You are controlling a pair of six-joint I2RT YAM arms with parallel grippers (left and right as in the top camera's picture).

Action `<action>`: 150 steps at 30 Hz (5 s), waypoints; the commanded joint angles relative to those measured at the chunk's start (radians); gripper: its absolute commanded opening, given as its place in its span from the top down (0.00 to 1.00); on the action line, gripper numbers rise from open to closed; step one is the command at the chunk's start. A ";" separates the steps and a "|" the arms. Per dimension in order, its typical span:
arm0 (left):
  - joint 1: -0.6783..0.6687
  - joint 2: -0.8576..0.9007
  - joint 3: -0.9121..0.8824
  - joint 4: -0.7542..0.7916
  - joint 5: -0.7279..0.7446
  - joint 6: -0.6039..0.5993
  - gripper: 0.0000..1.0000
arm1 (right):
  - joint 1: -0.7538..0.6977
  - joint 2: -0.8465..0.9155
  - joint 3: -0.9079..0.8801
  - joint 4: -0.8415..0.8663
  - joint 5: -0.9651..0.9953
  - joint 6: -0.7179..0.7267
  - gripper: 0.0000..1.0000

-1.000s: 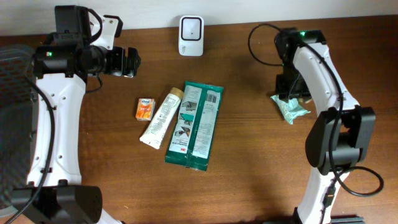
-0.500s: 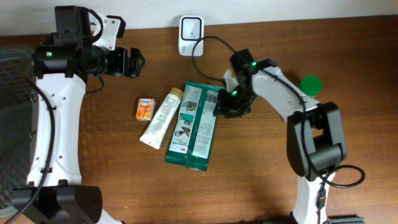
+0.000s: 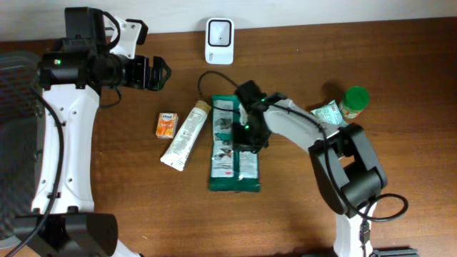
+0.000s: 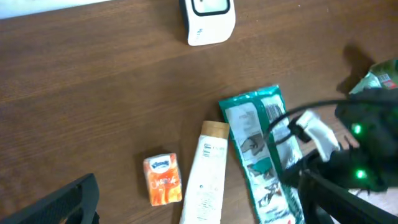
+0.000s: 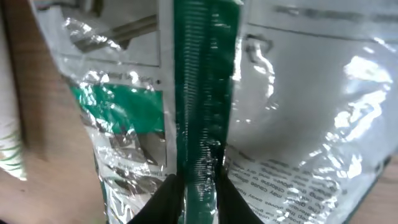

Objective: Scan the item barcode
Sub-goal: 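Grasp the green-and-white packet with both grippers, then lift the packet with the right gripper and hold it at the scanner, then place the packet on the table right beside the pouch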

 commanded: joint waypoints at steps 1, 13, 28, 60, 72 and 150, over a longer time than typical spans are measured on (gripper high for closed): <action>-0.054 0.031 -0.020 -0.007 0.019 0.001 0.01 | -0.111 0.007 -0.027 -0.019 0.032 -0.154 0.82; -0.288 0.358 -0.132 0.147 0.183 -0.527 1.00 | -0.351 -0.094 0.164 -0.240 -0.008 -0.085 0.88; -0.467 0.415 -0.382 0.477 -0.067 -0.772 1.00 | -0.359 -0.055 0.034 -0.177 -0.009 -0.088 0.88; -0.305 0.115 -0.156 0.192 -0.271 -0.408 1.00 | -0.314 -0.285 -0.232 0.151 -0.523 -0.373 0.96; 0.101 0.004 -0.153 0.147 -0.394 -0.238 0.01 | -0.312 -0.757 -0.229 -0.022 -0.792 -0.311 0.96; 0.120 0.004 -0.153 0.146 -0.394 -0.238 0.01 | -0.595 -0.135 0.427 -0.586 0.493 -0.567 0.25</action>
